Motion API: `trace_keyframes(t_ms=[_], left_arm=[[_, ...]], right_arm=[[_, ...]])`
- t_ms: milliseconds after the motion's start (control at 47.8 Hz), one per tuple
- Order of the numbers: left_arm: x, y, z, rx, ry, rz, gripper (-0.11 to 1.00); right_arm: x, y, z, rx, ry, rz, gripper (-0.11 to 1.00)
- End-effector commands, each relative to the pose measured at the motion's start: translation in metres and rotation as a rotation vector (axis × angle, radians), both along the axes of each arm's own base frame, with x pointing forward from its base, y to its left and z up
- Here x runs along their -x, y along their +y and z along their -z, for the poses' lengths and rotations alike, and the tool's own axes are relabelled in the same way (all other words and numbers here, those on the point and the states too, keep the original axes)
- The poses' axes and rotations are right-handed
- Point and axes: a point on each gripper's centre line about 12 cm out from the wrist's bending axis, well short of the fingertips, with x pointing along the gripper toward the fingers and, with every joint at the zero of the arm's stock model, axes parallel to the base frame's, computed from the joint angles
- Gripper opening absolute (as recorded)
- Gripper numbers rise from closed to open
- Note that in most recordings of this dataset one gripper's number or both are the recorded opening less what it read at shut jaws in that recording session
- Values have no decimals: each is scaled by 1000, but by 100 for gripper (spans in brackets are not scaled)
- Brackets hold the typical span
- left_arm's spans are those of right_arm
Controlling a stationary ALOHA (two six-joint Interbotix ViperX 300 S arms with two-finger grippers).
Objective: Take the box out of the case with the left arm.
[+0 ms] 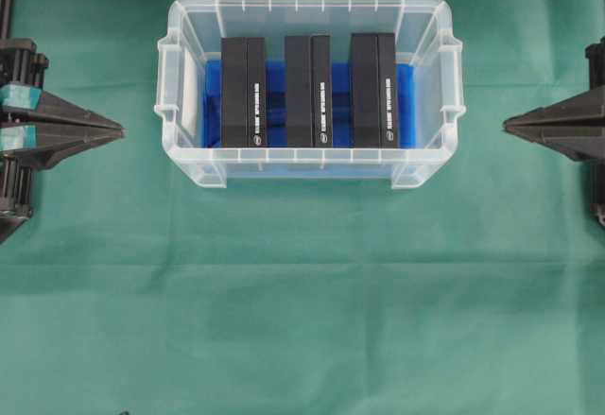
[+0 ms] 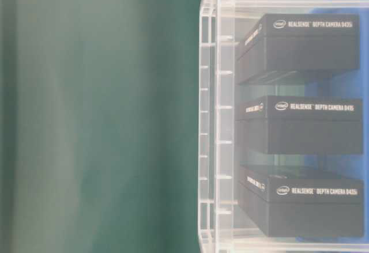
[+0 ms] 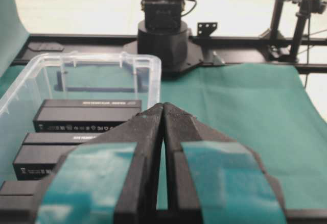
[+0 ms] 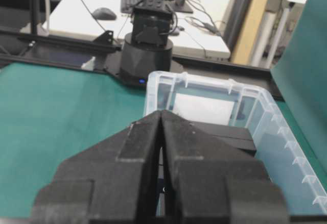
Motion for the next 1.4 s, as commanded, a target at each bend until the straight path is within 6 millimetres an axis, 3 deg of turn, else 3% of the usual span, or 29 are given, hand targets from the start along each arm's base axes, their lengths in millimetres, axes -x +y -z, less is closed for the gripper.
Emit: trace_keyframes(t_ms=[0,439,586,962,1255,1380], left_arm=[[-3,2,-12,-29,-32,-12,2],[-1,2,-18,-23,-35,-11,2],[2,2,-38,-22,-49,-9,2],[10,1,-105,-21,57,-10,2],[7,2,-114,38,164,-13,2],[8,2,-105,123,303,-26,2]], right_arm=[[-3,0,-4,-1,-6,2,3],[-6,0,-15,-2,75,2,3],[-7,0,-32,0,69,2,3],[-9,-1,-103,-2,124,3,3],[-11,0,-103,-26,199,3,3],[-9,-1,-95,-56,290,7,3]])
